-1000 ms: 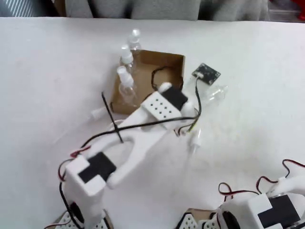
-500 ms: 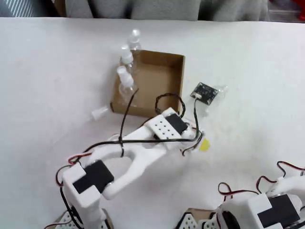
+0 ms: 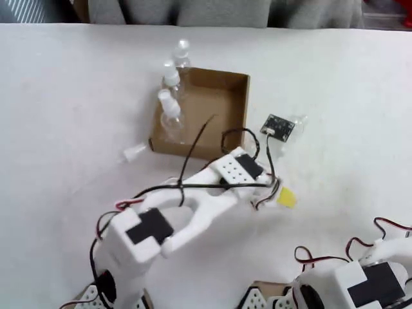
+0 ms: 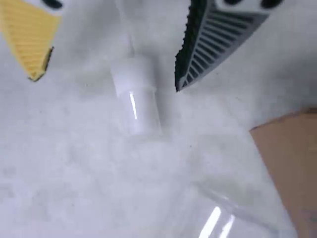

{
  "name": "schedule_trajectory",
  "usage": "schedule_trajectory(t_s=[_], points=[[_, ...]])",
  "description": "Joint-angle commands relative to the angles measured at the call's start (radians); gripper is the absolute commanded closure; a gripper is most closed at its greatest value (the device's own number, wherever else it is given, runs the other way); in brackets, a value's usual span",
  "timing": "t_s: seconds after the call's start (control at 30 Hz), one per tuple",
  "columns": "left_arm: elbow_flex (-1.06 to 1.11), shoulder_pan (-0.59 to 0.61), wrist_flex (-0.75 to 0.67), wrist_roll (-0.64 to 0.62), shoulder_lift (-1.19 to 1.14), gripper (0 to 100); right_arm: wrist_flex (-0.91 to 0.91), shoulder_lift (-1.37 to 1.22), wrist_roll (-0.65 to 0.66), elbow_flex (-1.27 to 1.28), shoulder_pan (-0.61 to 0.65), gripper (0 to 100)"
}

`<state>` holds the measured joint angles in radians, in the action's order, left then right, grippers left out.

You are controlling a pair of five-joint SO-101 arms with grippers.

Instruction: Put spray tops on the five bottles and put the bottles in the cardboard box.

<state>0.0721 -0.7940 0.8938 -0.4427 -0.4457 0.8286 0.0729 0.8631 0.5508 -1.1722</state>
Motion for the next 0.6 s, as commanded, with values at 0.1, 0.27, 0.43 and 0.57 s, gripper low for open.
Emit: schedule_trajectory(t_s=[0.1,0.27,0.43,0.57], points=[[-0.247,-0.005,0.132,-0.068,-0.143,61,-0.007,0.01,0.002,-0.009,0.012,98.2],[-0.285,-0.012,0.13,-0.071,-0.205,62,-0.007,0.008,0.002,-0.009,0.012,98.2],[-0.293,-0.013,0.132,-0.06,-0.209,85,-0.007,0.008,0.002,-0.009,0.012,98.2],[-0.287,-0.015,0.161,-0.034,-0.208,91,-0.007,0.008,0.002,-0.009,0.012,98.2]])
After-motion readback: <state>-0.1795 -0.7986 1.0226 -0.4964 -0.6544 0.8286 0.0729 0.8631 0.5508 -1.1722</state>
